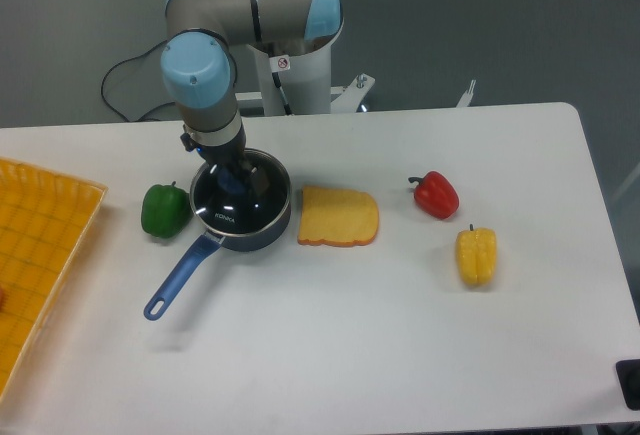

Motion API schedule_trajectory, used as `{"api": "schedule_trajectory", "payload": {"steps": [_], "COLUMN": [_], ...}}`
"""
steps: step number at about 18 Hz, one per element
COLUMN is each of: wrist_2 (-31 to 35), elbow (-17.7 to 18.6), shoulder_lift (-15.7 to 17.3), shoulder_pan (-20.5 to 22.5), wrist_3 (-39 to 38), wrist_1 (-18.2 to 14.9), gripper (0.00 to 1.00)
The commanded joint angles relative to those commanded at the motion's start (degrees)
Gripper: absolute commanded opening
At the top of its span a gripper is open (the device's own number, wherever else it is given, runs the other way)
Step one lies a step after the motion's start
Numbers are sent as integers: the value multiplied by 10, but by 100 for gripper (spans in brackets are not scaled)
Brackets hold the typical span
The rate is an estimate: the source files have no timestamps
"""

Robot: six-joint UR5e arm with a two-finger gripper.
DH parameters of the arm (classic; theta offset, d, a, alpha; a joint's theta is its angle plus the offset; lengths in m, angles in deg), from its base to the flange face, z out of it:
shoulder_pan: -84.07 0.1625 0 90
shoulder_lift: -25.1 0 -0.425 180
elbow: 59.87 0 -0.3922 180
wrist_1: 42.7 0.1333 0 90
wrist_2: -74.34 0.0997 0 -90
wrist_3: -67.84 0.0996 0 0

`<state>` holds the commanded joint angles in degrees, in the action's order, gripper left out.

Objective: Open the lid
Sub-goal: 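Lower the gripper onto the lid's knob, then close the gripper on the lid knob and adjust the grip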

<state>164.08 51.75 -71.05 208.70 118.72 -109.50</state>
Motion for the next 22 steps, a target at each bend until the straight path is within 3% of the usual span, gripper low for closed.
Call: {"api": "schedule_trajectory", "payload": {"steps": [5,22], "wrist_2": [-33,-9], "elbow": [1,14], "shoulder_lift": [-4,13], "shoulder_pan": [5,7], "wrist_3": [2,34], "wrist_1": [17,17], "gripper": [100,100]}}
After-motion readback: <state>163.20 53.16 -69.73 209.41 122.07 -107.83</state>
